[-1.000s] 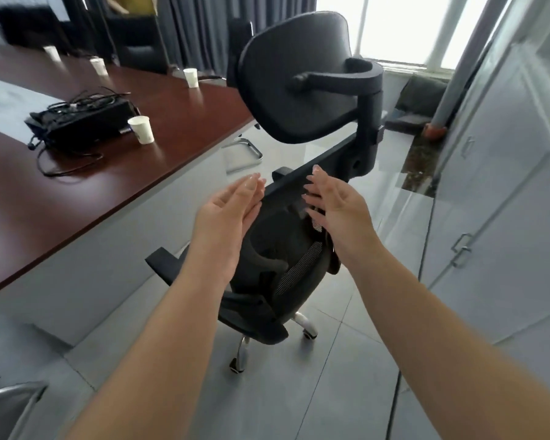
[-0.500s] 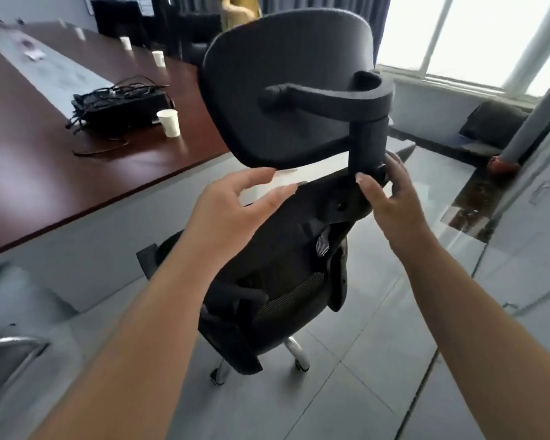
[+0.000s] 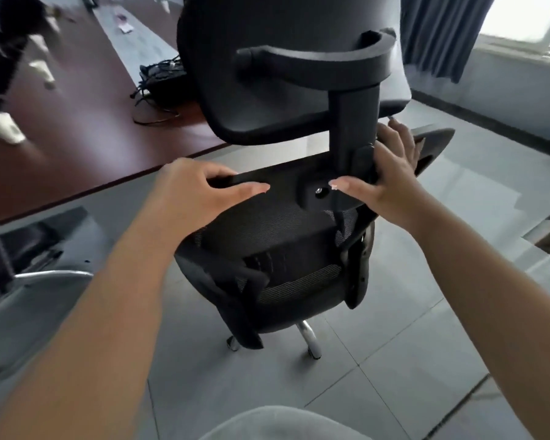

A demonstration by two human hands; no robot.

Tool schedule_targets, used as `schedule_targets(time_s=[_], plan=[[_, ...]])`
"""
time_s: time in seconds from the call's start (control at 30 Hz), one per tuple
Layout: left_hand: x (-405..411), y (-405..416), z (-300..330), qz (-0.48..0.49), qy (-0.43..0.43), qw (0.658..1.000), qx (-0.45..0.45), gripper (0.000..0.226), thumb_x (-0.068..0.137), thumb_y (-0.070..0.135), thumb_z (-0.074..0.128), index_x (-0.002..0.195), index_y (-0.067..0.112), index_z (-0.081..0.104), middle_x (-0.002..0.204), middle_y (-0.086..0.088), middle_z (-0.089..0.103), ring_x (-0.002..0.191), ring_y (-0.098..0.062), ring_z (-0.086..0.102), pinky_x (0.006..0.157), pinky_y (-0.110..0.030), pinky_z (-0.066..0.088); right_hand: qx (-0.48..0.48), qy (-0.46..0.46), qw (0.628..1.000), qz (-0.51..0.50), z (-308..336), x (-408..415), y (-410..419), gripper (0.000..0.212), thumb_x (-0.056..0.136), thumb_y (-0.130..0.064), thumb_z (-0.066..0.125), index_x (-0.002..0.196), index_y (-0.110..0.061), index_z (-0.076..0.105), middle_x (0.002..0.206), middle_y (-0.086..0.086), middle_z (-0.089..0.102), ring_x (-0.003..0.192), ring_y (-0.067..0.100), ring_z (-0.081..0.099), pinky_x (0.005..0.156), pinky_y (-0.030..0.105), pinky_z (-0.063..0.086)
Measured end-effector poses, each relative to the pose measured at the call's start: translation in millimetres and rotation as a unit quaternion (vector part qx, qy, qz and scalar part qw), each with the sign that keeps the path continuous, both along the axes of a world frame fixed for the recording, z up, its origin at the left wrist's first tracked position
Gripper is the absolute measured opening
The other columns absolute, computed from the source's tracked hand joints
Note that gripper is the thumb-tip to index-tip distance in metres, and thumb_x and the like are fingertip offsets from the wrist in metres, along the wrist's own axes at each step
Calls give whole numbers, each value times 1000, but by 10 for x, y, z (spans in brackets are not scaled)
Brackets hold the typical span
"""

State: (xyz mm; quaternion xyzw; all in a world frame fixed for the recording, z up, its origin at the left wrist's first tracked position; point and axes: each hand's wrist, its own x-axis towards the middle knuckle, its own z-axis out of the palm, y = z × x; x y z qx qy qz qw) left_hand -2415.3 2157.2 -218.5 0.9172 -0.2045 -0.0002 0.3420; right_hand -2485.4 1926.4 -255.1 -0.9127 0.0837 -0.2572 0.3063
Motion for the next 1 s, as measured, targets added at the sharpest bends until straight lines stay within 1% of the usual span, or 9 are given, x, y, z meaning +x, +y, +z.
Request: schedule_targets(time_s=[0.13,0.3,0.43,0.5,0.57,0.67,0.83,0.9,1.0], plan=[[193,-9,-78,32,-39,999,-10,42,66,59,69,87,23,74,66,17,59,66,-8,51,67,-25,40,-11,32,999,35,29,250,-3,86,48,-76,40,120,-30,56,146,-4,28,141,23,-2,113,54,-6],[557,-5,-132,56,-55,996,-28,51,66,63,67,96,23,73,80,10,65,78,-10,59,71,-28,48,-48,78,994,56,91,709,-32,95,50,-80,33,128,-29,49,146,-2,27,142,20,-6,113,53,-11],[920,54,-147,80,-82,993,-11,57,62,77,59,89,28,72,73,18,60,82,-12,59,88,-40,49,-56,92,991,83,105,1201,24,88,57,-79,42,127,-27,50,147,-2,26,142,20,-7,111,52,-17],[1124,74,-136,87,-84,992,-17,52,65,72,62,88,26,72,69,21,57,83,-13,58,96,-45,44,-54,99,990,87,117,1425,40,92,54,-82,40,128,-28,49,147,-3,26,142,20,-8,111,51,-17],[1320,95,-133,87,-96,991,-12,43,71,64,63,86,24,71,64,24,52,78,-10,53,101,-49,39,-55,109,988,89,130,1628,50,82,65,-78,51,130,-28,47,148,-2,25,143,21,-8,111,51,-17],[1694,159,-129,95,-103,990,3,40,74,63,61,89,27,70,69,20,54,78,-7,51,89,-33,43,-58,116,988,81,141,2012,105,63,80,-63,54,131,-27,46,149,-1,23,143,21,-9,112,52,-15],[2266,295,-102,107,-90,990,10,40,72,64,62,91,28,69,82,13,60,82,-8,53,62,-22,35,-49,116,989,83,138,2547,244,64,79,-62,54,131,-27,45,148,0,23,143,21,-9,112,52,-16],[2466,325,-100,107,-85,991,2,41,71,63,63,93,28,70,84,13,62,86,-10,56,66,-23,39,-45,116,989,83,144,2739,287,63,79,-61,54,131,-27,45,148,0,23,143,21,-9,111,51,-16],[2756,341,-75,107,-88,990,-1,45,71,62,64,98,27,71,91,12,63,95,-12,57,84,-30,44,-46,131,988,75,179,3054,340,66,79,-63,54,134,-28,42,150,0,22,143,21,-9,111,52,-16]])
